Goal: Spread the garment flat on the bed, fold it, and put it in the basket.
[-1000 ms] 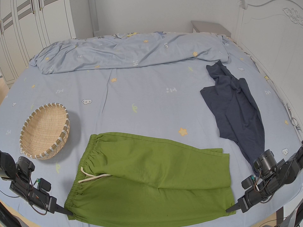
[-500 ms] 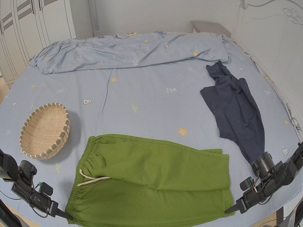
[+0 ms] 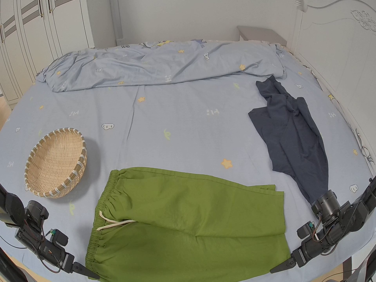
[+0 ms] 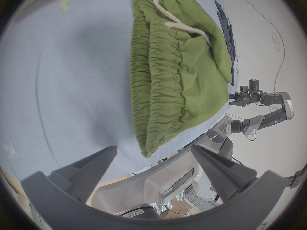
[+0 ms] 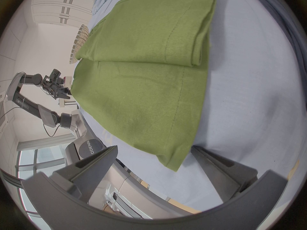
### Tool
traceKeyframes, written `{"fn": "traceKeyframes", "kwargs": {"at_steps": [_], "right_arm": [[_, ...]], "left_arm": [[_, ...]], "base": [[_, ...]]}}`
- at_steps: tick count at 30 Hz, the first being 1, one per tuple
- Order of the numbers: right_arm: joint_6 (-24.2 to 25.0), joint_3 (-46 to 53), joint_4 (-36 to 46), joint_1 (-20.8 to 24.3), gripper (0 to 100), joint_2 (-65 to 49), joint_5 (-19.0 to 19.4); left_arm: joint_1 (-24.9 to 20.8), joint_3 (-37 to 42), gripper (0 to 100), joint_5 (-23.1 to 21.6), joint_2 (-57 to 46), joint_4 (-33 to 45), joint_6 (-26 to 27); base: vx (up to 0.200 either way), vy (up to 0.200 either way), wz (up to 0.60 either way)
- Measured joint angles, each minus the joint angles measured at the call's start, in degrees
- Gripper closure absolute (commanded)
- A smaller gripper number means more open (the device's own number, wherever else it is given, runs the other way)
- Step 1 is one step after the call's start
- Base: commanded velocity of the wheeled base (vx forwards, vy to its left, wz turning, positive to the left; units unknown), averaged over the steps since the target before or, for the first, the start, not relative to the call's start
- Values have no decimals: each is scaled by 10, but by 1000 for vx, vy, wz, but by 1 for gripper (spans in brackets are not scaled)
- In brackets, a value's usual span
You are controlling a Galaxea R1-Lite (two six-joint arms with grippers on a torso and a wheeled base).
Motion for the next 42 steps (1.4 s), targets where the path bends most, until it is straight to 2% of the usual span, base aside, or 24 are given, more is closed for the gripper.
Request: {"fn": "traceKeyframes", "kwargs": {"at_steps": [10, 15, 17, 20, 23, 27, 32, 36, 42], "right_arm": [[-1, -4, 5, -9, 0, -47, -14], [-2, -32, 55, -24, 0, -105, -16], [-3, -49, 77, -32, 0, -123, -16], [-4, -76, 95, -46, 0, -144, -17], [-3, -107, 106, -58, 0, -157, -16], [-1, -167, 113, -72, 0, -163, -16], [8, -236, 114, -84, 0, -147, -16], [14, -268, 101, -91, 0, -119, -15], [27, -285, 45, -107, 0, -66, -1]], "left_arm": [[25, -4, 0, -7, -59, 1, -2], [32, -22, 0, -30, -107, 2, -24], [32, -40, 0, -38, -124, 2, -56], [23, -75, 0, -46, -146, 3, -137], [1, -123, 0, -52, -160, 3, -227], [-31, -202, 0, -55, -165, -6, -311], [-59, -289, 0, -57, -137, -33, -365], [-81, -333, 0, -53, -92, -104, -400], [-123, -377, 0, -46, -7, -182, -418]], "base": [[0, 0, 0], [0, 0, 0], [0, 0, 0], [0, 0, 0], [0, 0, 0], [0, 0, 0], [0, 0, 0], [0, 0, 0], [0, 0, 0]]}}
